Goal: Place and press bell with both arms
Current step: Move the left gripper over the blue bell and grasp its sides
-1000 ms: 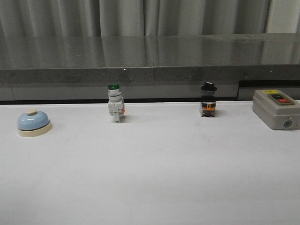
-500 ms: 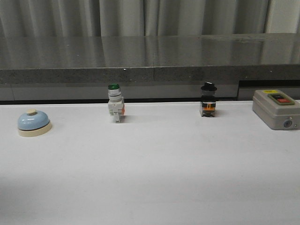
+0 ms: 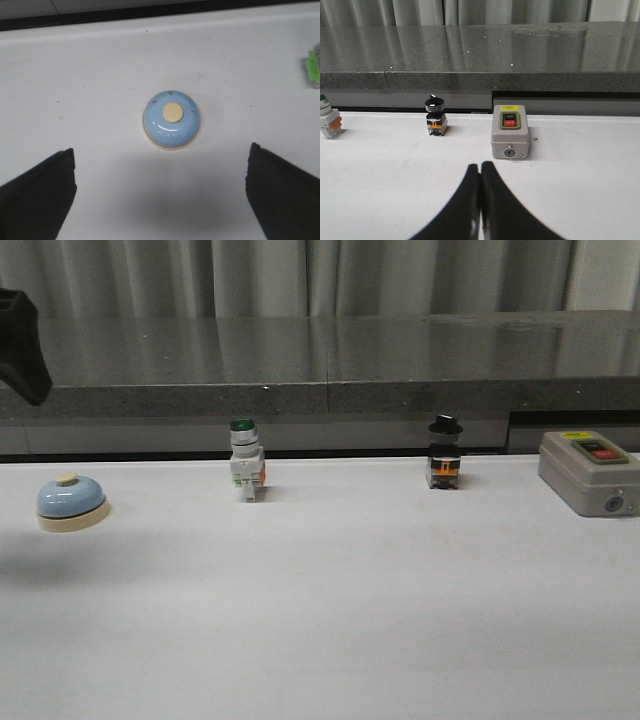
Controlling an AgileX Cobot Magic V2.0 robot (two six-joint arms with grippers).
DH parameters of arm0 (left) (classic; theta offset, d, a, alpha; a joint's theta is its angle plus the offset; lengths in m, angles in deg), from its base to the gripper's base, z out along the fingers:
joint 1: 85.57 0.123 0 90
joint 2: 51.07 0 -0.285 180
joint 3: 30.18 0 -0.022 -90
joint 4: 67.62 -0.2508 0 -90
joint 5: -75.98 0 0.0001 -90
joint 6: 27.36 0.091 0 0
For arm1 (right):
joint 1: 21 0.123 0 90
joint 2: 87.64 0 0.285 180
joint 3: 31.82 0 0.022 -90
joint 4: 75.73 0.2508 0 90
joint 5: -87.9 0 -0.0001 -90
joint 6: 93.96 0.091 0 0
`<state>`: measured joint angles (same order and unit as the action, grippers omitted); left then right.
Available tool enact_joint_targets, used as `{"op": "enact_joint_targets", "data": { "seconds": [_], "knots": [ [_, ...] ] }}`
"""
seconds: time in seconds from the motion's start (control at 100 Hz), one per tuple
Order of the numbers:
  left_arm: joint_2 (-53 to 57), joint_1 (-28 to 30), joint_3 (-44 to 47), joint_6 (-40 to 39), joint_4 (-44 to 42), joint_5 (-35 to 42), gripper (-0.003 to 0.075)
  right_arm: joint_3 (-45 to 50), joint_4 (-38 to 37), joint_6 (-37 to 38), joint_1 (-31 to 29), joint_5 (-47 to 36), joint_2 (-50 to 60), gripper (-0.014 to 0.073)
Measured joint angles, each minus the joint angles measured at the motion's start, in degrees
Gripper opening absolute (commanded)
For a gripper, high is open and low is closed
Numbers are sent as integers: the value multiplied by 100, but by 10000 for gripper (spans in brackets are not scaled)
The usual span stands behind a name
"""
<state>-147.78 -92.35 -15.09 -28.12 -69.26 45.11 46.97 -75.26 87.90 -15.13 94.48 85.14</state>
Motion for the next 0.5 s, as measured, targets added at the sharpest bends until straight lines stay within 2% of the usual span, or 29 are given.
{"op": "enact_joint_targets", "data": {
  "seconds": [0.26,0.5],
  "knots": [
    [-1155,0,-745,0,23,21,648,0,0,0,0,0,0,-69],
    [-1685,0,-1052,0,110,56,648,0,0,0,0,0,0,-69]
  ]
}}
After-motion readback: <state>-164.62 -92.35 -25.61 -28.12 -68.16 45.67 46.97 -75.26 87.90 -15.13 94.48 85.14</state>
